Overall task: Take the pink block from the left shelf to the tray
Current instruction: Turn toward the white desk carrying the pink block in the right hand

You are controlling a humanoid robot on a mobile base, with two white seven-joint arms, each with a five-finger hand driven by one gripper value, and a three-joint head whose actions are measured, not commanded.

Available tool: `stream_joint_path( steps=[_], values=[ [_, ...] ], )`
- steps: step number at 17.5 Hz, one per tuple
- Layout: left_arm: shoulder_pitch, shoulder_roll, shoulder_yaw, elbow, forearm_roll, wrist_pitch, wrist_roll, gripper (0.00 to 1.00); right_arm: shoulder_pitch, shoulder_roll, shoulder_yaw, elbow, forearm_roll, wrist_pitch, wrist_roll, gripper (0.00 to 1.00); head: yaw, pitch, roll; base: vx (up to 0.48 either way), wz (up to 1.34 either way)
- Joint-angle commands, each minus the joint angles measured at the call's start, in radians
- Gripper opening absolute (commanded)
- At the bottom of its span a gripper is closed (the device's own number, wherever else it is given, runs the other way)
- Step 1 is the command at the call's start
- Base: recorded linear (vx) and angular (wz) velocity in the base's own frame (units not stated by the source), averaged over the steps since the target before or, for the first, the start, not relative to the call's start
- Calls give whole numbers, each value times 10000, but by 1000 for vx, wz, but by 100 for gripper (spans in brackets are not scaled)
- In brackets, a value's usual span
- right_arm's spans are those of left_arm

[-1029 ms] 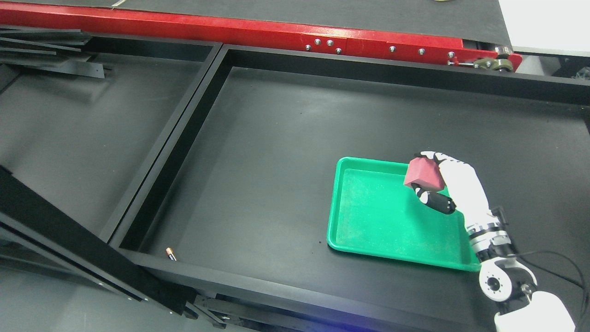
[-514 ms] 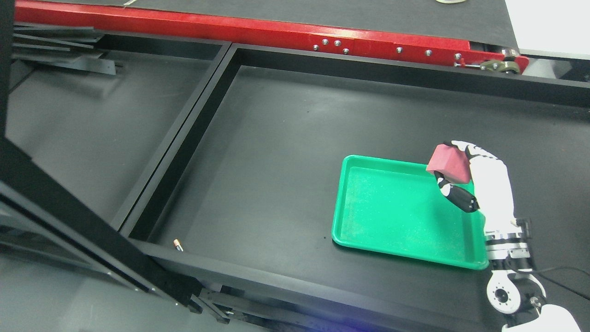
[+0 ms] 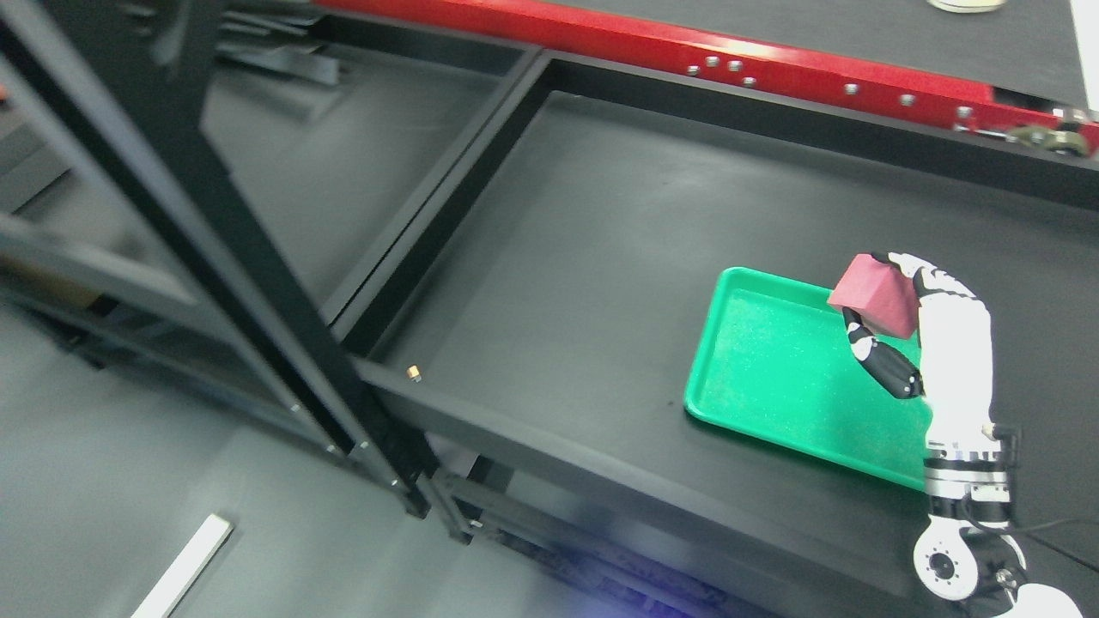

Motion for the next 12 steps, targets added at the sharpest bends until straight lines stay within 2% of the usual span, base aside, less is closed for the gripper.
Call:
stream_joint_path(
  steps=[1, 12],
  values=[
    [200, 174, 0, -174, 0, 5, 1, 100, 167, -197, -180, -258, -2, -18, -117, 3, 0, 0, 0, -116, 440],
    [200, 174, 0, -174, 0, 5, 1, 100, 137, -197, -211, -258, -2, -79, -302, 3, 0, 1, 0, -190, 701]
  ],
)
